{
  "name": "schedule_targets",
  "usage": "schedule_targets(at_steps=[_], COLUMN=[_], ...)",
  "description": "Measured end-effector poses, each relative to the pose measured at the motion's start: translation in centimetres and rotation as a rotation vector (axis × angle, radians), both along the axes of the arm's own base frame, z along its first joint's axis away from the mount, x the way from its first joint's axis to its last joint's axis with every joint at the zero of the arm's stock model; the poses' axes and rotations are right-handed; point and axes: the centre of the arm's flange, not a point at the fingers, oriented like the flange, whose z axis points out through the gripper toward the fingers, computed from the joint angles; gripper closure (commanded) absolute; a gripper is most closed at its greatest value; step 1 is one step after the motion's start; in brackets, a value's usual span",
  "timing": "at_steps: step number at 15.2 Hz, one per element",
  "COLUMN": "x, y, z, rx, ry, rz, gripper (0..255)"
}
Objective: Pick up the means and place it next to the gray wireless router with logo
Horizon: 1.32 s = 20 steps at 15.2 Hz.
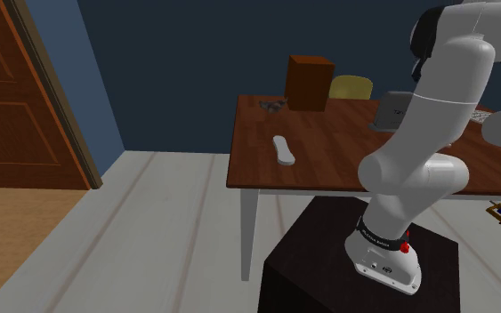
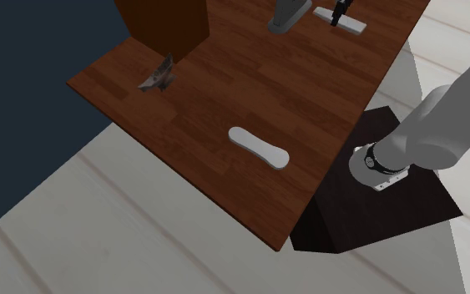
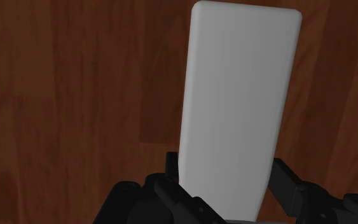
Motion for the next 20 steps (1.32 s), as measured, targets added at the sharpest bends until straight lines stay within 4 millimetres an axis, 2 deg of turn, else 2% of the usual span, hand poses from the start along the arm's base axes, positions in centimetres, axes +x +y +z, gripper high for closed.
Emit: schedule_targets(at_steps=[11,18,19,20], x=[-0.1,-0.1,-0.1,-0.1], y=[-0.1,-0.1,-0.1,-0.1], z=[-5.8,-6.4,-6.4,-6.3], rx=[0.0,0.0,0.0,-0.001], ry=[0.0,0.0,0.0,0.0], rz=[0.0,0.0,0.0,0.0], gripper=[255,255,0,0])
